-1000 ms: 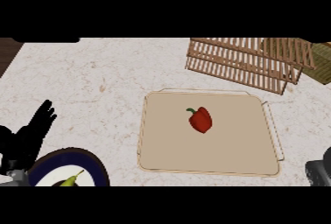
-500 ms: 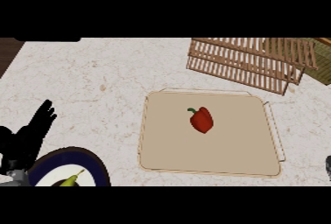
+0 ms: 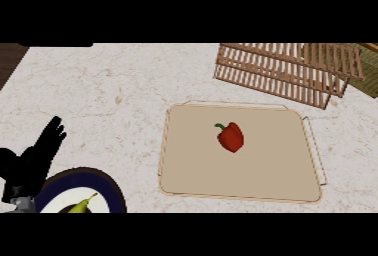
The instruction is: Pick the squash from the tray and place it in the tiered shelf
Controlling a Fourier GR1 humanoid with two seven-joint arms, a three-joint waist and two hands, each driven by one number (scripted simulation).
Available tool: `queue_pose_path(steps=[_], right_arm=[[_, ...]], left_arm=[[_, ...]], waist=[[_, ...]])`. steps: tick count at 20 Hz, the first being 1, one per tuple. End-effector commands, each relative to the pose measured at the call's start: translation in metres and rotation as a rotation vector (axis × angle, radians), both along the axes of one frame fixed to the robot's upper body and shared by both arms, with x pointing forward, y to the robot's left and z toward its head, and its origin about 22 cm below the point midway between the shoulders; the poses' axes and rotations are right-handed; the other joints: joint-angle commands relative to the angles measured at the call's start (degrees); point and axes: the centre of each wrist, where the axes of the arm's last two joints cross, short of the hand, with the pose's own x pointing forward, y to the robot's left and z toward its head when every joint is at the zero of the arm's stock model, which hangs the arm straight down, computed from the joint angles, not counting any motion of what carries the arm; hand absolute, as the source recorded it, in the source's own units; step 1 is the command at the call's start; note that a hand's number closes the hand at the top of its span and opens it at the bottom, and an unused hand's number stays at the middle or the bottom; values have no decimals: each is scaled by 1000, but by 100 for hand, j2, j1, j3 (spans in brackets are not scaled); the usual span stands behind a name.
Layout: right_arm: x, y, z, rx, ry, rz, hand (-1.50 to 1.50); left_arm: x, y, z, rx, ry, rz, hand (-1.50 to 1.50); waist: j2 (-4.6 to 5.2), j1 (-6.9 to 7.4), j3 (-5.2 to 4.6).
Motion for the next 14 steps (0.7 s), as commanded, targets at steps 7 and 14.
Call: queue_pose_path(steps=[7, 14], right_arm=[[39, -31, -39, 121, 14, -143, -150], [61, -34, -54, 6, 30, -68, -150]], left_arm=[[13, -15, -5, -2, 4, -7, 0], [3, 7, 2, 20, 7, -13, 0]], waist=[[3, -31, 2], [5, 7, 2]])
